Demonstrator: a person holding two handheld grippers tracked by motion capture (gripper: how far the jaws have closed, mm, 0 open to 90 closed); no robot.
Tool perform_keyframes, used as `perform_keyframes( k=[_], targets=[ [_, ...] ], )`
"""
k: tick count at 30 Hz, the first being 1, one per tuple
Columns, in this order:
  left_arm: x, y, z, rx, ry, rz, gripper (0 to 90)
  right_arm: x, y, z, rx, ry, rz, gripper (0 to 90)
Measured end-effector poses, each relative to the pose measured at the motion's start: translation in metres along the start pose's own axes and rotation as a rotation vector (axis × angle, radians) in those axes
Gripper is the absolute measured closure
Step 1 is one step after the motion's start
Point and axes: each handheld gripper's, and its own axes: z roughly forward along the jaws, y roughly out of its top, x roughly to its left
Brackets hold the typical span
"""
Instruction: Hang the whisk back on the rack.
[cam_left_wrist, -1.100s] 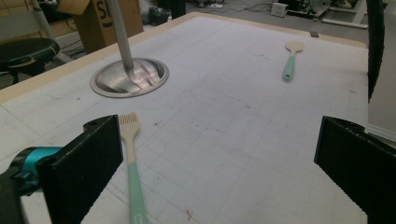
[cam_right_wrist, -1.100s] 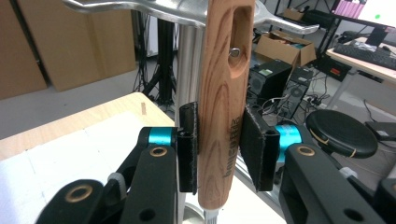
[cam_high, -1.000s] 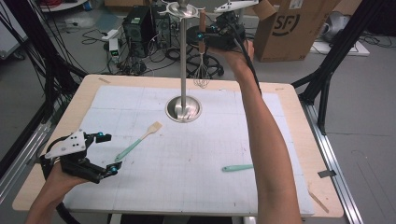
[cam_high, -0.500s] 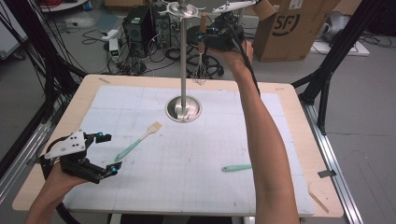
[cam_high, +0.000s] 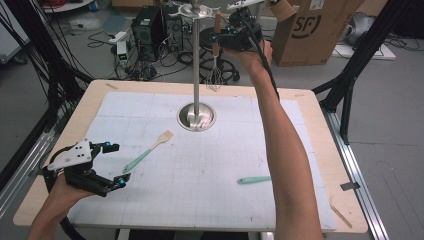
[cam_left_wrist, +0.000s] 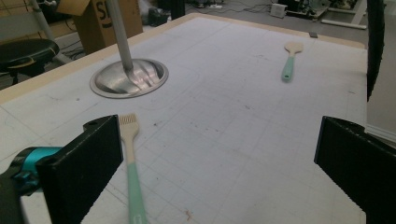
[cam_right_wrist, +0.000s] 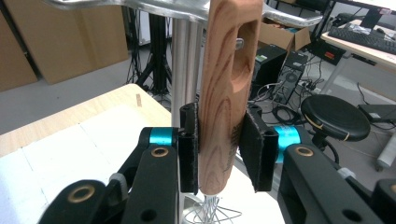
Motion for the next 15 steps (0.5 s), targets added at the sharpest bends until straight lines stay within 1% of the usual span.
perform_keyframes(
  k=[3,5,15],
  targets=[
    [0.0000,0.0000,-0.0001,0.000,0.000,0.000,1.7,0.0014,0.0004,0.0006,0.006,-0.014,-0.011,69.6],
    [-0.0001,0.0000,0.0000,-0.004,-0.001,-0.004,1.7,0.0018,0.0014,0.0009,0.009,-0.020,-0.009,69.7],
    [0.0001,-0.0001,-0.0001,0.002,0.001,0.002,1.7,0.0000,0.0014,-0.0001,0.015,0.003,-0.009,69.8]
  ],
)
